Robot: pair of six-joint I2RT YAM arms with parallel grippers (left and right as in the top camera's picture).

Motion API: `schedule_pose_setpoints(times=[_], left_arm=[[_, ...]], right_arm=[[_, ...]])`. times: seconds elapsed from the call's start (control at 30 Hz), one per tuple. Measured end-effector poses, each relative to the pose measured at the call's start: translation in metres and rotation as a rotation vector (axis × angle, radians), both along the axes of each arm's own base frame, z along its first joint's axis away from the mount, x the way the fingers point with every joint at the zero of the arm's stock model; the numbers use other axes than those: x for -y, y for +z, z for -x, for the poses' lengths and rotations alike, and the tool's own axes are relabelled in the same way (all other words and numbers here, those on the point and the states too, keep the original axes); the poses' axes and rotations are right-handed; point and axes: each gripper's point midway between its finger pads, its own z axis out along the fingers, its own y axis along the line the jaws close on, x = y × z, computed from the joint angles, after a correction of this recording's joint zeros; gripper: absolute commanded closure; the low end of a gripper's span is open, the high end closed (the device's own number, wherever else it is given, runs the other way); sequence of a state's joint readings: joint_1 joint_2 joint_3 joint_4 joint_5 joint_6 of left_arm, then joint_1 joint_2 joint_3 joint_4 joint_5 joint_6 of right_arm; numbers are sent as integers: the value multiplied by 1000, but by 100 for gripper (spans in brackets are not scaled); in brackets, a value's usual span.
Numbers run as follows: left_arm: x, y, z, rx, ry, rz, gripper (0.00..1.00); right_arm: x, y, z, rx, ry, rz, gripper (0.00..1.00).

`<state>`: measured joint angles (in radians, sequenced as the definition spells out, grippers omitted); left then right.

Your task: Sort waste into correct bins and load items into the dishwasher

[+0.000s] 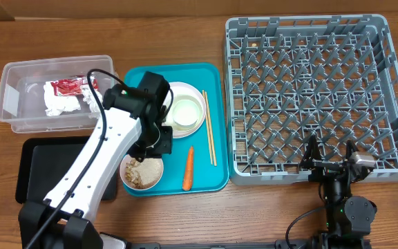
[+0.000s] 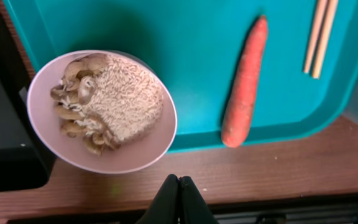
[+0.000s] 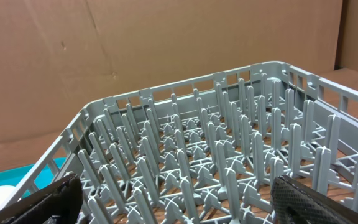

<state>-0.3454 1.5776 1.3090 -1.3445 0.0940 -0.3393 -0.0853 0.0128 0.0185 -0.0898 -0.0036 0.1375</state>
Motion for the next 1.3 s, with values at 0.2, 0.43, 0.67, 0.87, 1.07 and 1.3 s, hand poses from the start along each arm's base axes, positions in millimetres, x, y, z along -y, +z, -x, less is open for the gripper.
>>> schedule_pose_setpoints(times=[0.2, 0.43, 0.67, 0.87, 1.07, 1.3], left_arm=[[1, -20, -3, 15, 43, 4, 82], [1, -36, -3, 19, 52, 6, 81], [2, -48, -5, 36, 70, 12, 80], [1, -61, -3, 39, 89, 13, 78], [0, -69, -1, 41, 104, 13, 75], [3, -77, -8, 76, 107, 28, 73]], right_arm=[[0, 0, 0, 0, 0, 0, 0], [0, 0, 0, 0, 0, 0, 0], [0, 0, 0, 0, 0, 1, 0], [0, 0, 0, 0, 0, 0, 0], [0, 0, 0, 0, 0, 1, 0], [0, 0, 0, -1, 0, 1, 0]])
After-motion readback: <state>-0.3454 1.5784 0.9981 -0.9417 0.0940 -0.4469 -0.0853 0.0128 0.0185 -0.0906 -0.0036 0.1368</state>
